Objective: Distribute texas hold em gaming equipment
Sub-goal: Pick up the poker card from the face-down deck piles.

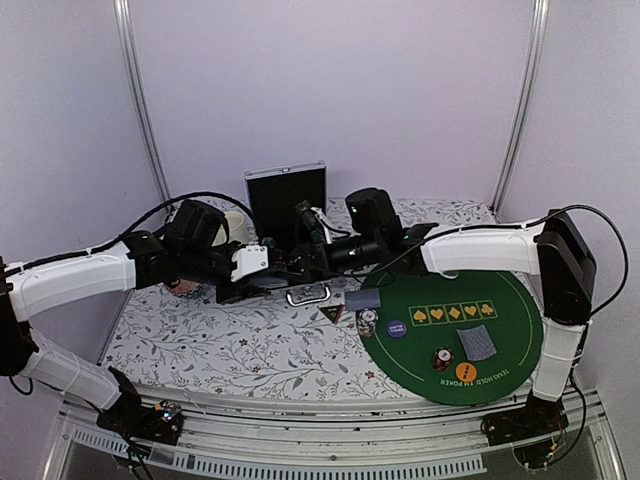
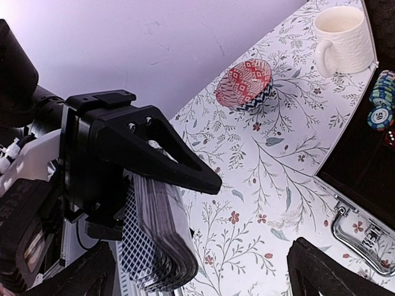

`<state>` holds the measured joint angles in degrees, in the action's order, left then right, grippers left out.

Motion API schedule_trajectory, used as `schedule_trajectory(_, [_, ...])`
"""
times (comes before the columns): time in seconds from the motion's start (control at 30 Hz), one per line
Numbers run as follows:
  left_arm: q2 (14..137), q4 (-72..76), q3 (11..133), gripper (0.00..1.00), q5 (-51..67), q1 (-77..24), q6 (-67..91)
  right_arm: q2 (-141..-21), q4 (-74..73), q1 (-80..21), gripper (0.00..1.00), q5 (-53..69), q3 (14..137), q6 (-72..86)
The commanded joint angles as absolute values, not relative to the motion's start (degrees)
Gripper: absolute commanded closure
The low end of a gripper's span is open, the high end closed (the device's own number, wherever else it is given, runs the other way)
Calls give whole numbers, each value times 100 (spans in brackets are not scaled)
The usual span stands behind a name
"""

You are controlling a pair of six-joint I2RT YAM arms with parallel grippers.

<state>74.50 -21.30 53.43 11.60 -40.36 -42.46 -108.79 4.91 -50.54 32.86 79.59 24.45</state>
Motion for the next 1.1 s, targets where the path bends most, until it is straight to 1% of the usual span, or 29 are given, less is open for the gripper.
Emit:
schedule_trajectory(0.0, [7374, -2035, 5317, 50, 1270, -4110, -4282, -11281, 895, -5094, 1, 3678, 8232, 2534])
schedule_trajectory(0.33, [7378, -2039, 5317, 50, 1285, -4113, -4269, -11744, 808, -5103, 5, 3427, 8579, 2767])
schedule_trajectory(0.53, [7374, -2032, 5317, 50, 1283, -4109, -4268, -11544, 104, -5065, 8, 2913, 8498, 2517])
schedule_trajectory(0.7, [7371, -2030, 5313, 51, 1271, -4109, -4279, -11156, -104, -4979, 9, 2646, 8252, 2378])
schedule_trajectory(1.0, [7386, -2030, 5317, 51, 1249, -4113, -4276, -11005, -582, -4967, 11, 2717, 8419, 2041])
schedule_trajectory(1.07, [7391, -2030, 5310, 51, 1244, -4113, -4280, -10985, -640, -4967, 15, 2825, 8474, 1958])
